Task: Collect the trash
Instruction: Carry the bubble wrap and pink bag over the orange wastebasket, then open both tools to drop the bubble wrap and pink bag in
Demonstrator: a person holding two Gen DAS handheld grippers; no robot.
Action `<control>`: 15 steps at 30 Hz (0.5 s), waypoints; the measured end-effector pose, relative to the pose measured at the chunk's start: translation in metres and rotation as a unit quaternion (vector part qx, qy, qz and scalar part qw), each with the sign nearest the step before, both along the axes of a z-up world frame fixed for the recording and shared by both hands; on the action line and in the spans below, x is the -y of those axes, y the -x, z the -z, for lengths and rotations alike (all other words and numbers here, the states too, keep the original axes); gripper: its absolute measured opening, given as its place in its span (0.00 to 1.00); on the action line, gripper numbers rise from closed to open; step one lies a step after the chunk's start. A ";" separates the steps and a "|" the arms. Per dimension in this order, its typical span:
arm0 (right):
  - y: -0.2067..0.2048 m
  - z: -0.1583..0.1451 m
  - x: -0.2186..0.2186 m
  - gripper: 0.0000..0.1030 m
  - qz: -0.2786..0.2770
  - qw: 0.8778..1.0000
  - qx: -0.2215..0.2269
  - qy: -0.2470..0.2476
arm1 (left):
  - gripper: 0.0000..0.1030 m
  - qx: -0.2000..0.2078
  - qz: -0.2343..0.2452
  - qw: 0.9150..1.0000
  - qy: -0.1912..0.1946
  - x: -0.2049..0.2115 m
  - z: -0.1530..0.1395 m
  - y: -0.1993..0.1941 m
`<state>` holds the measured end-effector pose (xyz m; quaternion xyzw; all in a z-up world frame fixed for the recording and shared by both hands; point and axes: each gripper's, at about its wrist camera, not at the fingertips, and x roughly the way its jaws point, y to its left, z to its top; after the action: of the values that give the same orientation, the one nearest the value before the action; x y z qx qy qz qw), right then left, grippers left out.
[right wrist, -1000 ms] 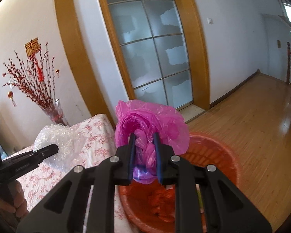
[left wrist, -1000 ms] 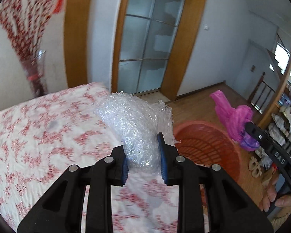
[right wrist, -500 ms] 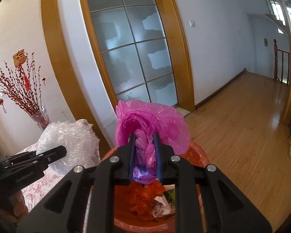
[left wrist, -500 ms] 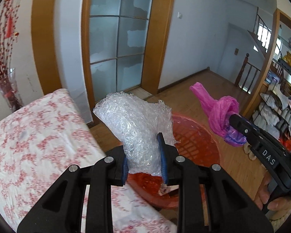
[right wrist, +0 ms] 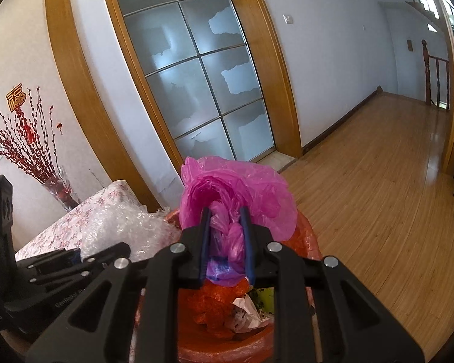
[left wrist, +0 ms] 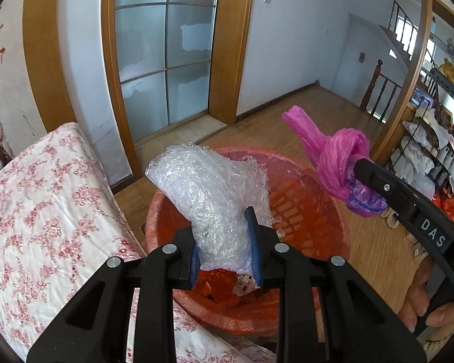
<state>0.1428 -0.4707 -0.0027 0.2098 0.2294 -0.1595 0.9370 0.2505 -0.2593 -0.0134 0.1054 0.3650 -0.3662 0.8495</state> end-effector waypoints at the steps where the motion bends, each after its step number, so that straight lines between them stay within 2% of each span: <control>1: -0.001 0.001 0.001 0.20 0.000 1.000 -0.001 -0.002 | 0.25 0.000 0.000 1.000 -0.002 0.002 0.001 0.001; 5: -0.006 0.006 0.006 0.25 -0.002 1.000 -0.004 -0.013 | 0.27 -0.008 0.000 1.000 -0.009 0.007 0.009 0.002; 10: -0.009 0.015 0.016 0.35 0.000 0.999 -0.011 -0.032 | 0.47 -0.018 -0.005 1.000 -0.019 0.008 0.018 0.000; 15: -0.007 0.021 0.019 0.41 0.002 0.999 -0.018 -0.041 | 0.50 -0.025 -0.024 0.999 -0.026 0.000 0.022 -0.006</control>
<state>0.1495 -0.4896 -0.0235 0.2453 0.2516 -0.1559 0.9231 0.2562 -0.2588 -0.0354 0.1098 0.3975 -0.3388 0.8457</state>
